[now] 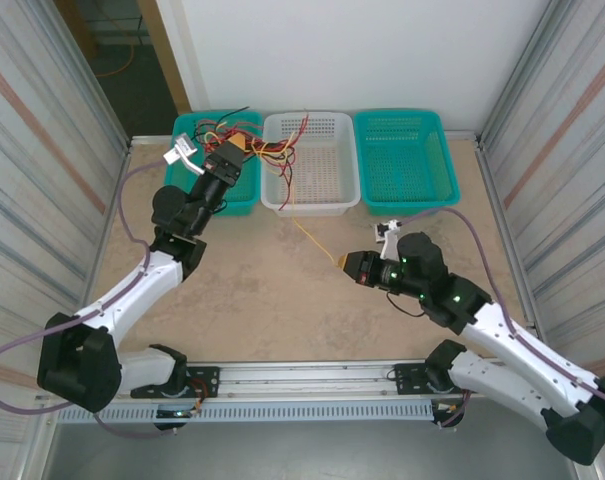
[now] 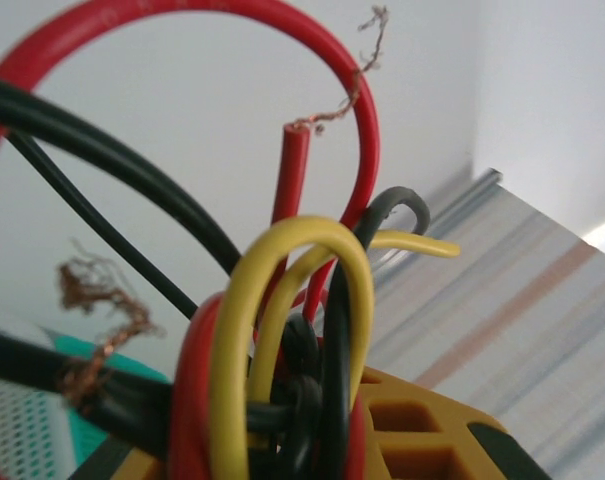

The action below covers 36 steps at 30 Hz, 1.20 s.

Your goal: Untangle the cables

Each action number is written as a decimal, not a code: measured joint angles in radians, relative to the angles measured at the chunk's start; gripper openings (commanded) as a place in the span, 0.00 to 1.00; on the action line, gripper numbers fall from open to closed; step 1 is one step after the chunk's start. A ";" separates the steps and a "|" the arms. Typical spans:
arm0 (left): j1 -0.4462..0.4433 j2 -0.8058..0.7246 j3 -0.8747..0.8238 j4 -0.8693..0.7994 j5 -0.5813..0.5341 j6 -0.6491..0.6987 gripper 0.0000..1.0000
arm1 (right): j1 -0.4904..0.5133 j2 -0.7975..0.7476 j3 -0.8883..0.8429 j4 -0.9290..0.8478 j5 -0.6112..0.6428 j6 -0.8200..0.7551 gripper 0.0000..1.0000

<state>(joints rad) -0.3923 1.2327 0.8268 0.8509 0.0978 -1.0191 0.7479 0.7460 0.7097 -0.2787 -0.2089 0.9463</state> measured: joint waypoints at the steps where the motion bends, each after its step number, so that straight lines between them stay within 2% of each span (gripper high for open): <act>1: 0.000 0.000 0.000 -0.022 -0.021 0.005 0.00 | 0.002 -0.013 0.025 -0.025 0.007 -0.014 0.00; 5: 0.000 -0.007 -0.004 -0.119 -0.108 0.027 0.00 | 0.003 -0.068 0.192 -0.147 0.075 -0.095 0.00; 9: 0.011 -0.045 -0.036 -0.194 -0.118 0.040 0.00 | -0.042 -0.087 0.370 -0.258 0.172 -0.169 0.00; 13: 0.011 -0.109 -0.100 -0.223 -0.106 0.066 0.00 | -0.166 -0.071 0.496 -0.356 0.218 -0.220 0.00; 17: 0.028 -0.209 -0.188 -0.286 -0.100 0.101 0.00 | -0.335 -0.016 0.622 -0.463 0.227 -0.261 0.00; 22: 0.068 -0.335 -0.300 -0.404 -0.118 0.129 0.00 | -0.504 0.042 0.730 -0.507 0.216 -0.283 0.00; 26: 0.072 -0.435 -0.371 -0.489 -0.118 0.129 0.00 | -0.597 0.081 0.774 -0.525 0.206 -0.286 0.00; 30: 0.069 -0.492 -0.416 -0.515 -0.073 0.125 0.00 | -0.640 0.124 0.812 -0.538 0.186 -0.302 0.00; 33: 0.022 -0.499 -0.436 -0.526 -0.034 0.127 0.00 | -0.644 0.142 0.830 -0.538 0.179 -0.309 0.00; 36: -0.086 -0.486 -0.439 -0.559 -0.019 0.153 0.00 | -0.644 0.145 0.831 -0.538 0.176 -0.312 0.00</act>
<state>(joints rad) -0.4782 0.7471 0.3874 0.2920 0.0788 -0.8665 0.1043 0.8906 1.5410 -0.8169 -0.0326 0.6346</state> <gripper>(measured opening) 0.188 0.067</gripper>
